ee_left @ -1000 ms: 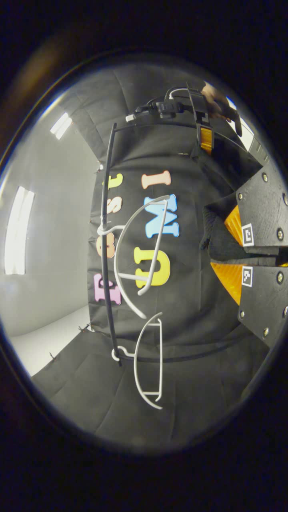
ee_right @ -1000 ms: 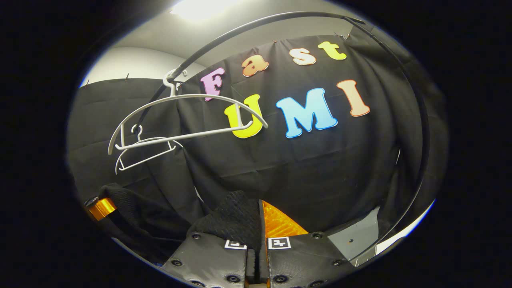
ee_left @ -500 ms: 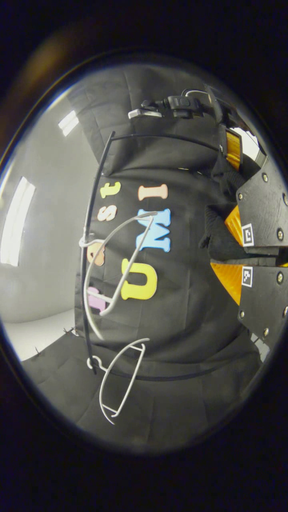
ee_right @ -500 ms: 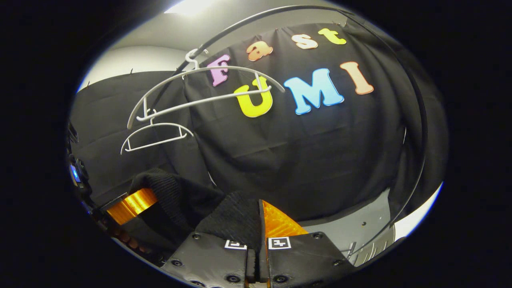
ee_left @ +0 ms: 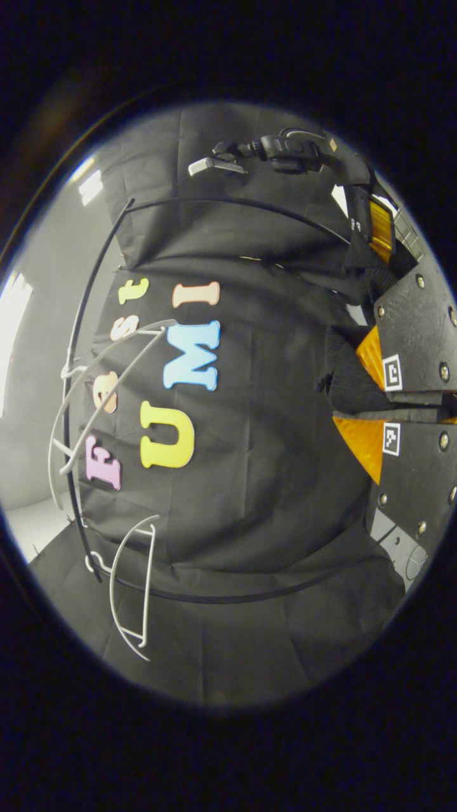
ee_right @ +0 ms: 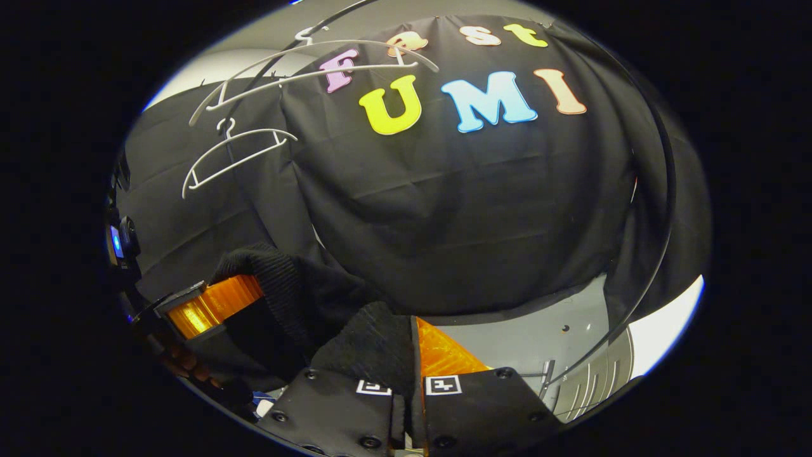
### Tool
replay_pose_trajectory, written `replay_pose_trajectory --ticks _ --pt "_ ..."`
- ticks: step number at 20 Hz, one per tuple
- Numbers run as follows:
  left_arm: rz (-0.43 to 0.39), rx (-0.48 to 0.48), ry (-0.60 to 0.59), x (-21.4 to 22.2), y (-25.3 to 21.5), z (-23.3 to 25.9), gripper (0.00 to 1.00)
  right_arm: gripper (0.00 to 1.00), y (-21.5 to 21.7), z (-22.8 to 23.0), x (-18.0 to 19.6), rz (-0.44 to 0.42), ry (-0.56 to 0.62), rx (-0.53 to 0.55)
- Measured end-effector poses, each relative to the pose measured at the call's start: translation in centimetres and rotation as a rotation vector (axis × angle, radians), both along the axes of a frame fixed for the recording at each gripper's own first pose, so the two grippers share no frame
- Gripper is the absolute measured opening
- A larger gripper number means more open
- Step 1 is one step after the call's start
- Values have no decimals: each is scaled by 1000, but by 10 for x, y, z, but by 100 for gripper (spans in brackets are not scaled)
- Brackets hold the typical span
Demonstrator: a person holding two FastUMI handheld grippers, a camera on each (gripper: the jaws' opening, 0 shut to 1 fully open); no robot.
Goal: Grasp the clothes on the hanger with both hands and then place them into the laundry hamper below.
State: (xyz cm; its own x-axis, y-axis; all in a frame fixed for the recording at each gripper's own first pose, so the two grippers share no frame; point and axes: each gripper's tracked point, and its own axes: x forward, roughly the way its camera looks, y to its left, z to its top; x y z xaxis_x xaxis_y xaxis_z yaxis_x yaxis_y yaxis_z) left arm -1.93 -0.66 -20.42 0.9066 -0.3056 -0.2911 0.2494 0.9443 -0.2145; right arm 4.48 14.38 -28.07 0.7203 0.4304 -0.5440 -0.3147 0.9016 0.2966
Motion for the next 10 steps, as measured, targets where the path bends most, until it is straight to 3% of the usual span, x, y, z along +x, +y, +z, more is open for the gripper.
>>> replay_pose_trajectory --ticks 3,10 --pt "-15 23 45 7 -6 -28 4 8 -5 -27 -7 -11 30 -32" --pt "-44 75 168 -24 1 -102 3 8 -20 -84 -23 -49 121 -101"
